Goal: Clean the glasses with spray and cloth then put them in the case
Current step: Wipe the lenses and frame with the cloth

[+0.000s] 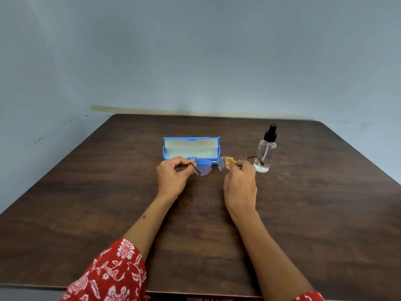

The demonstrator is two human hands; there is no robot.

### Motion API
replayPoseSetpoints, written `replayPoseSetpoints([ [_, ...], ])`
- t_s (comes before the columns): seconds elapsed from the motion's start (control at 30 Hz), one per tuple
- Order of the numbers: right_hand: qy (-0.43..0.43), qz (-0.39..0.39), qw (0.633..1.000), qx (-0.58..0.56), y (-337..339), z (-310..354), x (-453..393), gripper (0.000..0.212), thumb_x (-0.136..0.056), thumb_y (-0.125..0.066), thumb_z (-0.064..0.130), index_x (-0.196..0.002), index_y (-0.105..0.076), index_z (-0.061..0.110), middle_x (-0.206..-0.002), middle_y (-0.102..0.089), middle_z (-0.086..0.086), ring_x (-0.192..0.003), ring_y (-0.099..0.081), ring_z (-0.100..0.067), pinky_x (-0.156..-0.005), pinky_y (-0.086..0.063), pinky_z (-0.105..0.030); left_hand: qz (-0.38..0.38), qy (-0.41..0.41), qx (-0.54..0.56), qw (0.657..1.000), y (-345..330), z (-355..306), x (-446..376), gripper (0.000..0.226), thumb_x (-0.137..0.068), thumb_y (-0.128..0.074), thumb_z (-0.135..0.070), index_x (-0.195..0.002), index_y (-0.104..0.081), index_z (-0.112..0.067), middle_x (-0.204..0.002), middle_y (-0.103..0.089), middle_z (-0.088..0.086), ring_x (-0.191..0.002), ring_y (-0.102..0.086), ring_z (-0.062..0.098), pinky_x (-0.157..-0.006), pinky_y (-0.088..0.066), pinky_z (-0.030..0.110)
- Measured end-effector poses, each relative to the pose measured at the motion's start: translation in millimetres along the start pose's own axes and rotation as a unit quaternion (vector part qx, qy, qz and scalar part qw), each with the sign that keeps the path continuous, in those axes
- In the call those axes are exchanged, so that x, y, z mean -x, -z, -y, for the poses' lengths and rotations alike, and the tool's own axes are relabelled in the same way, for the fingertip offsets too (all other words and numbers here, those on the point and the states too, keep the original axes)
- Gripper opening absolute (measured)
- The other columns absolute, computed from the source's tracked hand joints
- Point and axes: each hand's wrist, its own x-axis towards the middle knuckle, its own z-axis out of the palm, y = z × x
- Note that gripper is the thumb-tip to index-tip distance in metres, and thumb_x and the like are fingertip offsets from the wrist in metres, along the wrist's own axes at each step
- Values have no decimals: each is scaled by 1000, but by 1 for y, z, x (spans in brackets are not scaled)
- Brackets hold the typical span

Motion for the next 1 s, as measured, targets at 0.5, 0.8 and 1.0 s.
replayPoseSetpoints([
  [0.5, -22, -5, 1000, -12, 3, -1, 0, 25, -89, -44, 3, -107, -61, 3, -119, -49, -10, -112, -40, -25, -71, -45, -35, -5, -1, -8, 1000, 0, 1, -1, 9, -73, -74, 1, -75, -74, -8, -76, -73, 10, -75, -71, 28, -79, -58, 46],
  [0.8, 9, 16, 1000, -4, 2, 1, 2, 29, -89, -44, 6, -113, -61, 7, -119, -49, -7, -113, -40, -22, -73, -46, -34, -10, 6, 2, 1000, -1, 0, -1, 7, -72, -74, 1, -76, -73, -6, -77, -73, 9, -76, -71, 25, -80, -58, 43],
  [1.0, 24, 22, 999, 6, 1, 1, 1, 30, -89, -44, 5, -114, -59, 5, -119, -48, -9, -112, -39, -23, -72, -45, -33, -8, -17, -26, 999, -1, 0, 0, 15, -72, -74, -2, -70, -73, -17, -71, -72, -2, -65, -67, 5, -70, -55, 23],
])
